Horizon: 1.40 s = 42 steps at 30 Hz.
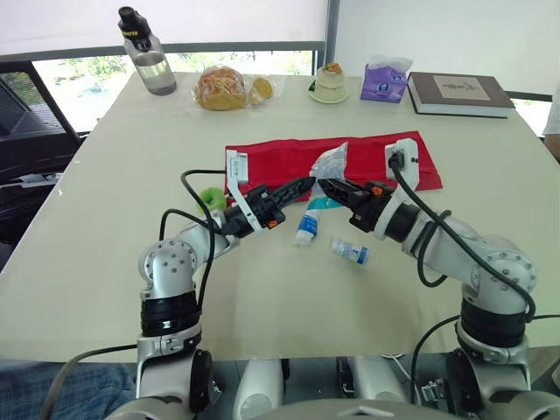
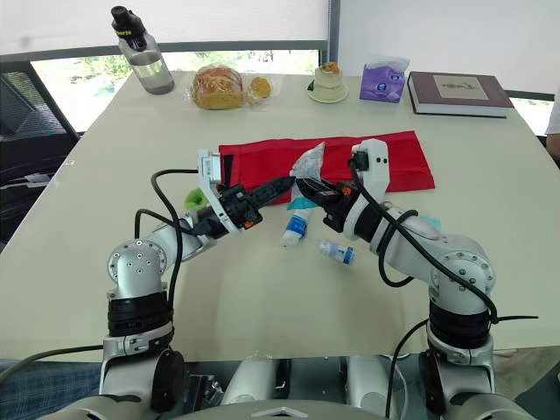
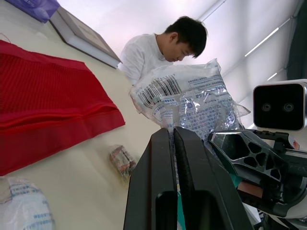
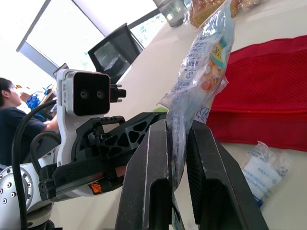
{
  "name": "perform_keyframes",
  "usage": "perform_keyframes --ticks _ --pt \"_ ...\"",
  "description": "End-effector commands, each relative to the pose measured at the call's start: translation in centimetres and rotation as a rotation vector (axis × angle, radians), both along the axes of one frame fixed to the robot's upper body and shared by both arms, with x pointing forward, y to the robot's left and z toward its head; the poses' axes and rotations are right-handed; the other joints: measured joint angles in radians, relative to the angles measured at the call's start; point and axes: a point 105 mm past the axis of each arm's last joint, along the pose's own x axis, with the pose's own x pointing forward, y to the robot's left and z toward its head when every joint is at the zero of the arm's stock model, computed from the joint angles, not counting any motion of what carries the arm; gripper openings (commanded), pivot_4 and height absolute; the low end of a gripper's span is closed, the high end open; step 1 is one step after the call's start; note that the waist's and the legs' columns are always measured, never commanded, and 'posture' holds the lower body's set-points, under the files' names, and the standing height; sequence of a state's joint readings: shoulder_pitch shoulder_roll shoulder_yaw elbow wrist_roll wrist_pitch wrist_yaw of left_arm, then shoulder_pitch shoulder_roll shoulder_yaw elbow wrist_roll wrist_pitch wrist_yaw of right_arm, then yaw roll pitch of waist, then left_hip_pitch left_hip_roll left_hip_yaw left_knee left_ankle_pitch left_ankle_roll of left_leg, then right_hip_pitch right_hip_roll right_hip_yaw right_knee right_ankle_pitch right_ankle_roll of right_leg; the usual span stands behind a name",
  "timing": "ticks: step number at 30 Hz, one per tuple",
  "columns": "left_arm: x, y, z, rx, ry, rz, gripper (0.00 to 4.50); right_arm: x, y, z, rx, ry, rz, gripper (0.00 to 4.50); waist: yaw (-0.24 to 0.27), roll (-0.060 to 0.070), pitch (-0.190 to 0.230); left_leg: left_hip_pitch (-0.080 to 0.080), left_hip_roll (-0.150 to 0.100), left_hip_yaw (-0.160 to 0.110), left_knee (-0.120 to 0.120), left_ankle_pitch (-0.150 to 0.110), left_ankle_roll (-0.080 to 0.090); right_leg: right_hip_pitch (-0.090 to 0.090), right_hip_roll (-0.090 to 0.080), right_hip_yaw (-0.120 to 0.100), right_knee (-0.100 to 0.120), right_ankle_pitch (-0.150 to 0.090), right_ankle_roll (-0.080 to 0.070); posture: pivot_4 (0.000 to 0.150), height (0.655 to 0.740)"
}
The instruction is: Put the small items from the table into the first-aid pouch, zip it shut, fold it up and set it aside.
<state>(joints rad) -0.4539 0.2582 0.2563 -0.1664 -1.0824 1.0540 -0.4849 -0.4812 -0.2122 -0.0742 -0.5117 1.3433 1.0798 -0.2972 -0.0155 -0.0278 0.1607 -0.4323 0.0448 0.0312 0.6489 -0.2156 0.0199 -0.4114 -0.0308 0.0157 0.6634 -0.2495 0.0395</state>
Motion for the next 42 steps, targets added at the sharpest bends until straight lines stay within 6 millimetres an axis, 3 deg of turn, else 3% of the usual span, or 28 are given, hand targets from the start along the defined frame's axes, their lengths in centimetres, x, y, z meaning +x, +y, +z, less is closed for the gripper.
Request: perform_keyframes --ticks 1,4,7,11,14,18,24,30,35,39,42 --pt "-0.5 0.4 1.2 0.001 -0.070 0.007 0.00 0.4 -0.9 0.5 0.021 -0.016 -0.052 0.02 0.000 0.000 0.000 0.000 0.000 0.000 0.000 0.000 0.000 0.000 0.000 0.000 0.000 0.000 0.000 0.150 0.7400" --pt "-0.1 0.9 0.9 0.027 -0.066 0.041 0.00 0.5 -0.9 0.6 0.031 -0.019 -0.046 0.02 0.000 0.000 0.000 0.000 0.000 0.000 0.000 0.000 0.000 0.000 0.000 0.000 0.000 0.000 0.000 0.150 0.7400" --pt "0.2 1.4 0.7 0.053 -0.075 0.073 0.83 0.6 -0.9 0.5 0.033 -0.019 -0.039 0.00 0.000 0.000 0.000 0.000 0.000 0.000 0.000 0.000 0.000 0.000 0.000 0.000 0.000 0.000 0.000 0.150 0.7400" --pt "0.9 2.7 0.7 0.141 -0.125 0.146 2.87 0.6 -1.0 0.3 0.028 -0.017 -0.037 0.00 0.000 0.000 0.000 0.000 0.000 0.000 0.000 0.000 0.000 0.000 0.000 0.000 0.000 0.000 0.000 0.150 0.7400" --pt "2.2 5.0 0.1 0.367 -0.223 0.277 4.40 0.7 -1.6 -0.1 0.023 -0.011 -0.050 0.00 0.000 0.000 0.000 0.000 0.000 0.000 -0.001 0.000 0.000 0.000 0.000 0.000 0.000 0.000 0.000 0.150 0.7400" --pt "3.8 8.4 -1.9 0.776 -0.381 0.392 4.47 0.4 -2.2 -0.9 -0.015 -0.030 -0.045 0.00 0.002 0.001 0.000 0.001 0.000 0.001 -0.002 0.000 0.000 0.000 0.000 0.001 -0.001 0.000 -0.001 0.150 0.7400" --pt "5.7 10.9 -3.3 1.091 -0.546 0.407 4.47 -1.3 -2.6 -1.3 -0.063 -0.083 0.020 0.00 0.007 0.001 0.001 0.000 0.003 0.003 -0.004 0.000 0.000 -0.002 -0.002 0.001 -0.003 -0.001 -0.002 0.150 0.7400" --pt "7.2 9.1 -4.7 1.239 -0.685 0.304 4.47 -1.5 -3.1 -1.9 -0.098 -0.094 0.007 0.00 0.006 0.001 0.001 0.000 0.003 0.005 -0.005 0.000 0.000 -0.002 -0.002 0.001 -0.003 -0.001 0.000 0.150 0.7400" --pt "9.0 8.0 -4.6 1.321 -0.777 0.324 4.47 -1.4 -3.0 -1.8 -0.090 -0.100 -0.010 0.00 0.005 0.000 0.001 0.000 0.002 0.008 -0.005 0.000 0.000 -0.002 -0.002 0.000 -0.003 0.000 0.000 0.150 0.7400" --pt "10.2 7.8 -4.6 1.335 -0.776 0.366 4.47 -1.5 -3.0 -2.0 -0.096 -0.103 -0.016 0.00 0.003 0.000 0.001 0.000 0.002 0.008 -0.005 0.000 0.000 -0.002 -0.001 0.001 -0.002 0.000 0.000 0.150 0.7400" --pt "10.4 7.8 -5.9 1.366 -0.770 0.320 4.47 -1.3 -3.1 -1.9 -0.098 -0.109 -0.034 0.00 0.003 0.000 0.001 0.000 0.001 0.008 -0.005 0.000 0.000 -0.002 -0.001 0.001 -0.002 0.000 0.001 0.150 0.7400"
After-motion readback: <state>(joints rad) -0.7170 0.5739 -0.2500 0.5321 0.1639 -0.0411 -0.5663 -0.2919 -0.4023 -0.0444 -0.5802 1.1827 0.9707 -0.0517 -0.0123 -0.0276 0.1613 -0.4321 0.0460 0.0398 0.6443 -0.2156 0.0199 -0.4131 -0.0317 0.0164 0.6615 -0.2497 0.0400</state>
